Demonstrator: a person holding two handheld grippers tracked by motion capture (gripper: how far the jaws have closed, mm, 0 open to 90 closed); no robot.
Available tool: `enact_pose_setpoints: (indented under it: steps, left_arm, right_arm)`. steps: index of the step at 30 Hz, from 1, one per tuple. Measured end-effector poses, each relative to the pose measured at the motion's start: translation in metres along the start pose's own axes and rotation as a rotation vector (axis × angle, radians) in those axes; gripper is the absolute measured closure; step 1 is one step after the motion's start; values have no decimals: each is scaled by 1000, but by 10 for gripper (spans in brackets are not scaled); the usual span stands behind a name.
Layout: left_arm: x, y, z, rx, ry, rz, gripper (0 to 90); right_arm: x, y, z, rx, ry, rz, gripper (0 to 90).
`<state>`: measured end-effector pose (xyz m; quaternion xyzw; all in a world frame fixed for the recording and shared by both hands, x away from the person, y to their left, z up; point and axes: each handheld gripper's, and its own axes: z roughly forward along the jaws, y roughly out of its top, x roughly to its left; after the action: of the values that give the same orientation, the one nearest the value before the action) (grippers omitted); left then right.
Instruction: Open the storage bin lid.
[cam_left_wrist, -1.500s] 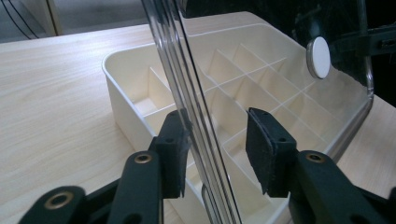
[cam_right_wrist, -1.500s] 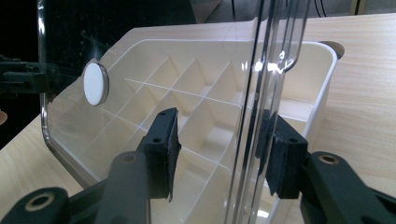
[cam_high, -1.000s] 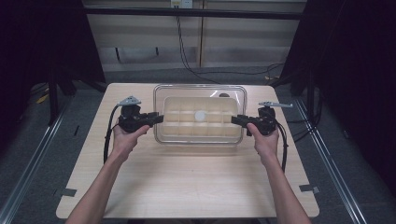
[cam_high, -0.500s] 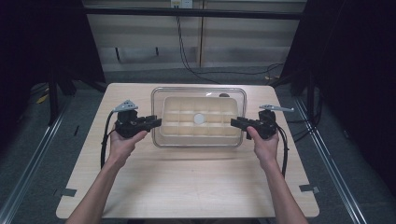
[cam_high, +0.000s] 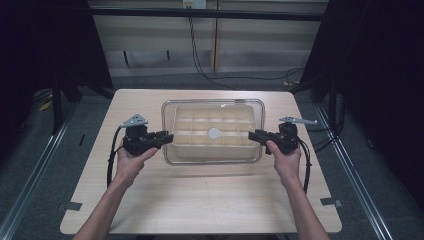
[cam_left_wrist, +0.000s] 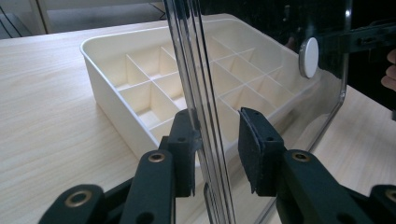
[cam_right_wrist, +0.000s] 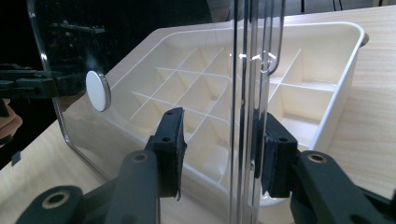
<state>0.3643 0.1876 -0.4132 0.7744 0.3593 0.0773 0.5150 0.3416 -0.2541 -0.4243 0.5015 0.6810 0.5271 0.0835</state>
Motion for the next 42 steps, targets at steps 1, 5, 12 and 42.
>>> enact_pose_setpoints:
  steps: [1,5,12,42]
  left_arm:
    - [-1,0,-1,2,0,4,675]
    - [-3,-1,-6,-2,-12,9,679]
    - [-10,-2,-16,-4,-9,40,683]
    - [-30,-23,-36,9,-36,28,709]
  right_arm:
    - [0,0,-1,6,2,3,579]
    - [4,-2,-5,9,5,-7,581]
    - [12,-5,-12,8,11,-19,584]
    - [32,-25,-35,37,38,-31,597]
